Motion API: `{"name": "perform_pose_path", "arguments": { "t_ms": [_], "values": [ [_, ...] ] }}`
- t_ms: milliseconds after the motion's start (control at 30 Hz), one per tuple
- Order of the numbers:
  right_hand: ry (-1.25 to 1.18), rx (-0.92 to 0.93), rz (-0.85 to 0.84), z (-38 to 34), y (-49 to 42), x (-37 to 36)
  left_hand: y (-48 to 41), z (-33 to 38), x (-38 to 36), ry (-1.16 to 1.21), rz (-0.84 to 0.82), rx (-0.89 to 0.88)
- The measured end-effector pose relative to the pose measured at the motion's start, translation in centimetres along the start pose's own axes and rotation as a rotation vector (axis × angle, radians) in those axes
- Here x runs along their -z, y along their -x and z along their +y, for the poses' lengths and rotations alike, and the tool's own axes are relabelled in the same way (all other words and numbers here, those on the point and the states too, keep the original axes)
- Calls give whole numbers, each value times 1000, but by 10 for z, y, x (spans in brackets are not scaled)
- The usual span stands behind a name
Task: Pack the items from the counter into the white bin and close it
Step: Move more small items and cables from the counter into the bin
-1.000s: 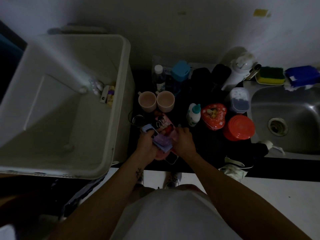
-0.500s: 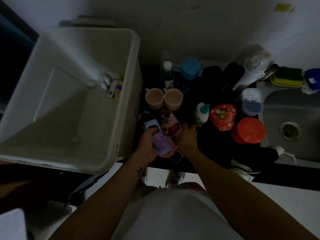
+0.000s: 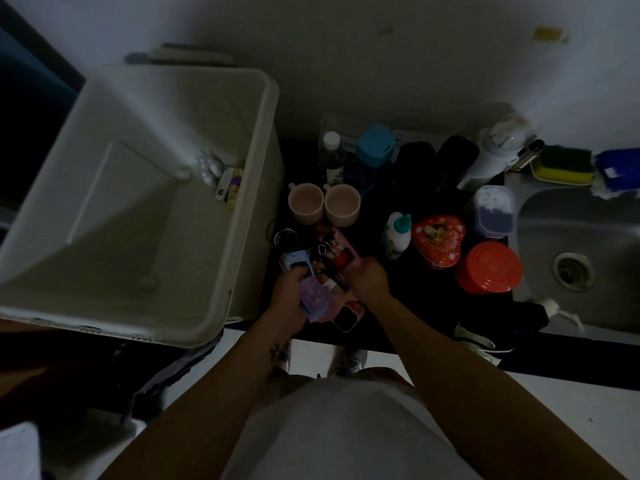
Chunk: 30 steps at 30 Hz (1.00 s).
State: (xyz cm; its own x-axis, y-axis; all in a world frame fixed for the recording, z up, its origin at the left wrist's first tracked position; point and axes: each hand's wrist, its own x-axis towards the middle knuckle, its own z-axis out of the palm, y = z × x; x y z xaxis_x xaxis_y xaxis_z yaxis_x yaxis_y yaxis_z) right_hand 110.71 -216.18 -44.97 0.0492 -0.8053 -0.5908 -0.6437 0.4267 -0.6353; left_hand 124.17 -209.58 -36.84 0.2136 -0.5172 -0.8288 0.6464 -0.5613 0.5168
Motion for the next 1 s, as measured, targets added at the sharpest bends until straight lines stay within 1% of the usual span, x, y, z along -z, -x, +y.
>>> {"name": "perform_pose_path", "arguments": {
  "t_ms": [100, 233, 400, 633, 733, 833, 1000],
  "values": [
    [-124, -11, -8, -1, 2, 2, 2, -1, 2, -14, 5, -12],
    [-142, -4, 26, -3, 2, 3, 2, -2, 6, 15, 1, -17],
    [-241, 4, 73, -1, 9, 4, 5, -1, 9, 5, 32, -41],
    [-179, 176, 204, 7, 36, 17, 1, -7, 11, 46, 10, -18],
    [-152, 281, 317, 6, 54, 25, 2, -10, 9, 24, -36, 1],
    [-189, 306, 387, 5, 65, 32, 1, -10, 5, 11, -72, 28],
    [-322, 320, 410, 6, 77, 44, 4, -4, -13, 81, -129, 123]
  ]
}}
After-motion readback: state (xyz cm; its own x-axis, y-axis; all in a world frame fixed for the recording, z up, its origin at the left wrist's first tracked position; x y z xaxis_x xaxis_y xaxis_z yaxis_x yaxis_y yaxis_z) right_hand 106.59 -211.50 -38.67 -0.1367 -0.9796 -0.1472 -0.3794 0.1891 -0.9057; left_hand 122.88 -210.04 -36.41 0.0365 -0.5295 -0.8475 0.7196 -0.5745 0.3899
